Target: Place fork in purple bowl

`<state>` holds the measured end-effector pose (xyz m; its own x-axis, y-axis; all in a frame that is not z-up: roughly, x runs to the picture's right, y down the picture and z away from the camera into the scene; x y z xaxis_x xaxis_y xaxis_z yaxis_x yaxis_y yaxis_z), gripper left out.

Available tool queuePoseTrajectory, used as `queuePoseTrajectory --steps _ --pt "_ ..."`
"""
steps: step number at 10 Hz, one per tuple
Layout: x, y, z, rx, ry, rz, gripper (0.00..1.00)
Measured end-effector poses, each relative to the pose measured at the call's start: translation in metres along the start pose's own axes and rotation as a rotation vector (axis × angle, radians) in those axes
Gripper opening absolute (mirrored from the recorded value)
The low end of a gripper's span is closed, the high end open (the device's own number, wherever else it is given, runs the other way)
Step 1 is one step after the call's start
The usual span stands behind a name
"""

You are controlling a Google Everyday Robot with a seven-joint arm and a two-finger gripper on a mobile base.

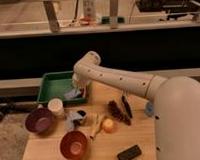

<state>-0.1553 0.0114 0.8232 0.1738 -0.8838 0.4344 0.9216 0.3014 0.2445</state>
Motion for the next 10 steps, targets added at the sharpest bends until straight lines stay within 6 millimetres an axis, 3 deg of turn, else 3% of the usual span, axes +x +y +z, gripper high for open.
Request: queuePoseTrajectory --steps 4,6,8,10 --pt "-0.084 -0.044 -0.005 0.071 -0.168 -0.29 0.01" --pt "-0.109 -0.056 -0.008 0.103 -0.225 -0.394 0.01" --pt "-0.14 -0.081 -0.006 0.143 -0.293 -0.546 0.01" --pt "-0.152 -0.089 0.002 0.15 -0.323 -0.604 0.01"
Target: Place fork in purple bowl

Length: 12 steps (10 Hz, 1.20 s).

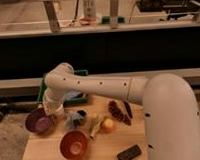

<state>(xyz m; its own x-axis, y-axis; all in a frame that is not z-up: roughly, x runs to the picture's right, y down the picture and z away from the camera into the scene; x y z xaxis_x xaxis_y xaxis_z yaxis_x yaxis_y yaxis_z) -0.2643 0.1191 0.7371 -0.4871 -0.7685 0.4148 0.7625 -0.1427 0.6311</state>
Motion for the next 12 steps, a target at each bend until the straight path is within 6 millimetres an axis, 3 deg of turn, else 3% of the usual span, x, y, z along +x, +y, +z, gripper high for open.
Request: queuePoseTrajectory --steps 2,5,9,10,12 --pt "-0.006 -0.016 0.016 0.001 -0.031 -0.06 0.04" --pt "-0.004 -0.037 0.037 0.007 -0.064 -0.104 0.35" --pt "0.0 -0.048 0.049 0.024 -0.069 -0.119 0.74" --pt "0.003 -0.049 0.05 0.03 -0.061 -0.111 0.79" --pt "0.012 -0.055 0.056 0.046 -0.043 -0.094 0.8"
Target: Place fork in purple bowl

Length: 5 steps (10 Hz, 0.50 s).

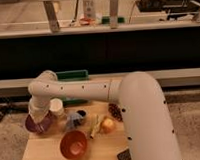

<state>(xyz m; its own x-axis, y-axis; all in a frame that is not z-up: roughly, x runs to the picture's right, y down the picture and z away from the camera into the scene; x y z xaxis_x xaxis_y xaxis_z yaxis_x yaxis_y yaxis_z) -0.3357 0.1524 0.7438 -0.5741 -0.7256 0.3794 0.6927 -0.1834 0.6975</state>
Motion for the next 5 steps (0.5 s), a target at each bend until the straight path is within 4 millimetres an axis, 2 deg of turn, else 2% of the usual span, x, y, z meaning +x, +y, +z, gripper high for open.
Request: queuePoseTrajectory --steps 4,5 --pt "0.016 -0.003 0.0 0.021 0.034 0.046 0.8" --pt "0.021 -0.004 -0.01 0.062 0.042 0.052 0.8"
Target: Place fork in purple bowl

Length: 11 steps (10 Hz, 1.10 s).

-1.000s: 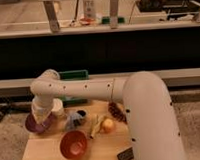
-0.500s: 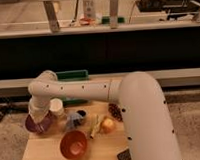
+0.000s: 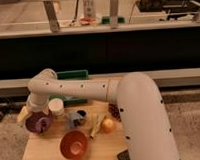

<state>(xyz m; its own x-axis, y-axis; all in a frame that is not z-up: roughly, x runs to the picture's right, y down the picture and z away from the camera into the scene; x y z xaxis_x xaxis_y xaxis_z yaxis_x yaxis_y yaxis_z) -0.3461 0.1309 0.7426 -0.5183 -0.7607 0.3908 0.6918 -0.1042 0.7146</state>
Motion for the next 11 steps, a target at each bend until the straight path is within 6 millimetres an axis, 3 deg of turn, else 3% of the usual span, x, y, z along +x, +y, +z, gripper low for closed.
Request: queuePoseTrajectory --steps 2,11 --pt "0.0049 -0.0001 -0.0088 0.042 0.009 0.005 0.8" --pt "0.0045 -0.0011 -0.0077 0.043 0.008 0.003 0.8"
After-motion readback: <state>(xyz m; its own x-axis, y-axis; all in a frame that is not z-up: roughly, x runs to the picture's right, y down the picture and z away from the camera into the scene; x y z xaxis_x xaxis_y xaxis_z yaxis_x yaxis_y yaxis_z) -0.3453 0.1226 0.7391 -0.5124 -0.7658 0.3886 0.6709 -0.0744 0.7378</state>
